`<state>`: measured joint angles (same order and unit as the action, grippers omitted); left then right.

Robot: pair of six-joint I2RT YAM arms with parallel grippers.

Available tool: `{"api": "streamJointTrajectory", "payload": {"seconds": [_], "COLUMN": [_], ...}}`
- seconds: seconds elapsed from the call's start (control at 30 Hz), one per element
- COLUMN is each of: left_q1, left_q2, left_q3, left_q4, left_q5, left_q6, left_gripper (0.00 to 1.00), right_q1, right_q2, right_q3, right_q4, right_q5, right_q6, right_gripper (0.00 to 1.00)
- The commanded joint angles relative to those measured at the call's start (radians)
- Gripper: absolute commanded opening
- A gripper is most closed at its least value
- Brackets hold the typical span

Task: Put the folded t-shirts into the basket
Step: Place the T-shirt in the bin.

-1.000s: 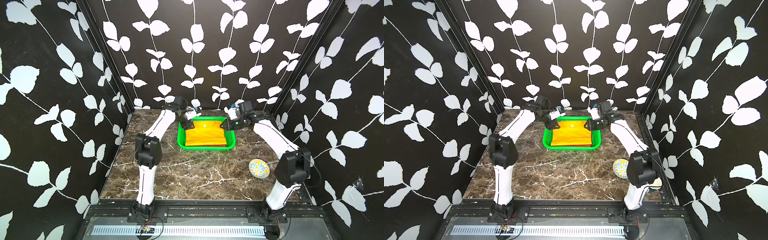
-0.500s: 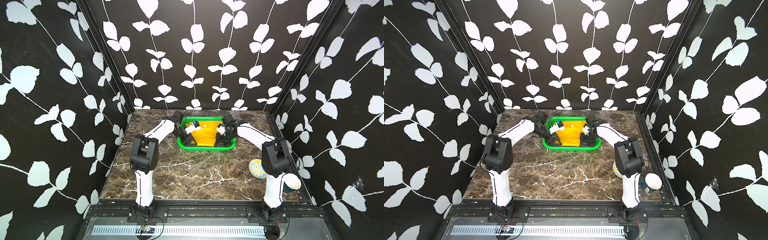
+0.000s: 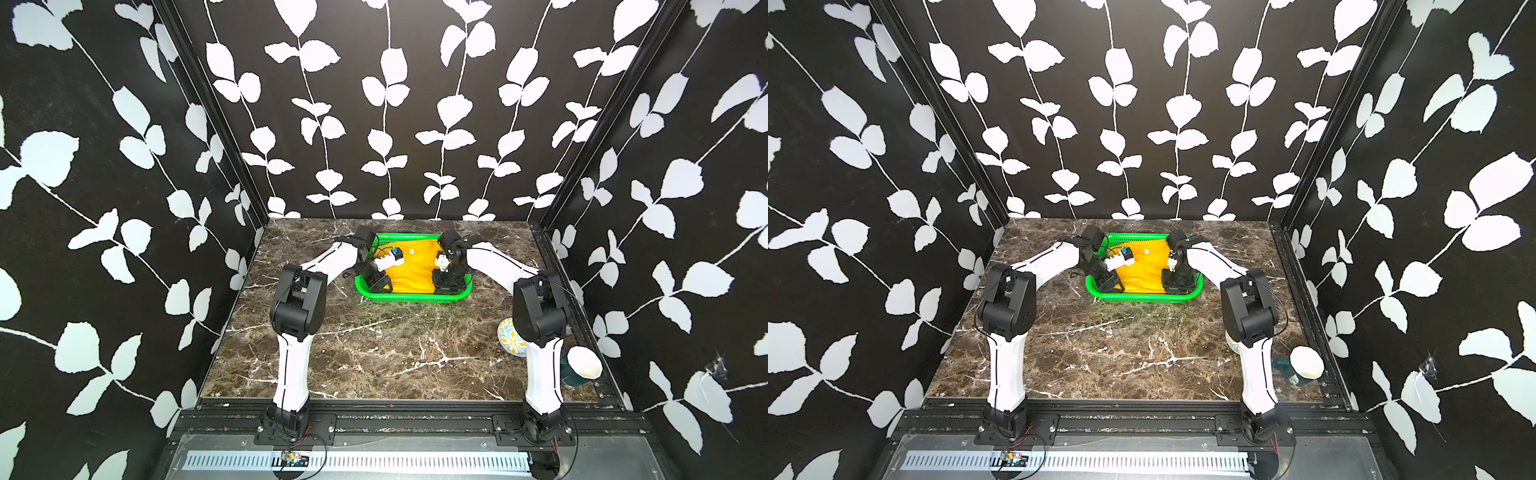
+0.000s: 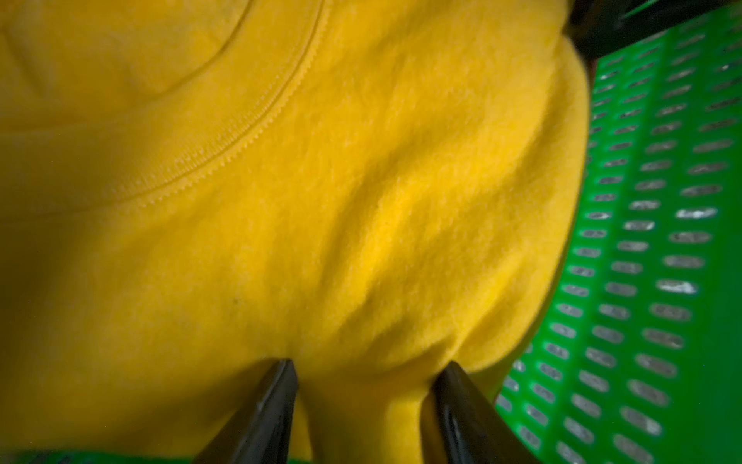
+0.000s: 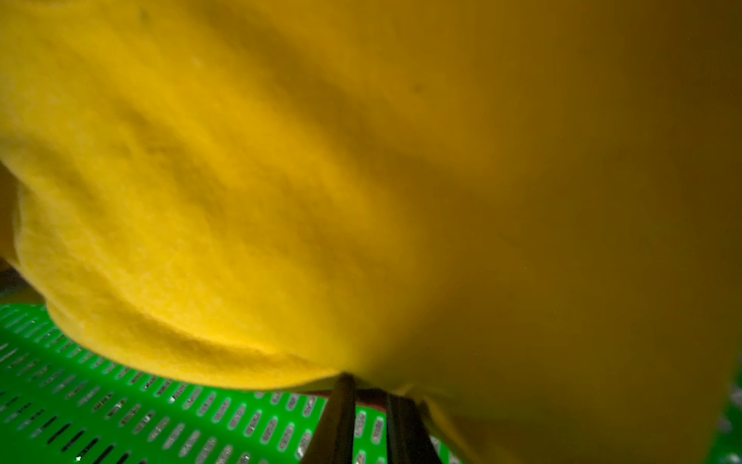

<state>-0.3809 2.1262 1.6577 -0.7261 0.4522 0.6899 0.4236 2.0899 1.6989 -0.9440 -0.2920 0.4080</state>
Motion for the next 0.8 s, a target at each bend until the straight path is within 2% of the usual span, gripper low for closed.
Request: {"api": "streamJointTrajectory", "payload": {"seconds": [0.0,0.1,0.27,0.4,0.63,0.77], "left_q1": [0.002,-0.001,-0.001,-0.001,0.005,0.030], "left_q2": [-0.025,-0.045,-0.112,-0.164,-0.276,-0.376], "left_q3": [-0.039,-0.066,-0.114,-0.122,-0.128,-0.137], "left_q4": [0.028,0.049,0.091,0.089,0.034,0.014], "left_q5": [-0.162,-0.229,-0.239,-0.212,-0.136,-0.074], "left_q6": [0.057,0.102,0.126,0.127,0.121,0.071], "left_gripper": [0.57,0.57,0.58,0.58,0.59,0.59], "right_q1": [-0.009,-0.008,-0.013,-0.013,-0.027,-0.031], "right_q2": [-0.074,-0.126,-0.139,-0.105,-0.034,-0.050], "right_q3": [0.023,0.045,0.044,0.002,-0.052,-0.084], "right_q4": [-0.067,-0.069,-0.053,0.001,0.052,0.081], "right_q5": [0.003,-0.009,0.000,-0.029,0.017,0.011], "right_q6": [0.006,0.019,0.028,0.045,0.059,0.068], "right_gripper": [0.21,0.23,0.23,0.23,0.23,0.23]}}
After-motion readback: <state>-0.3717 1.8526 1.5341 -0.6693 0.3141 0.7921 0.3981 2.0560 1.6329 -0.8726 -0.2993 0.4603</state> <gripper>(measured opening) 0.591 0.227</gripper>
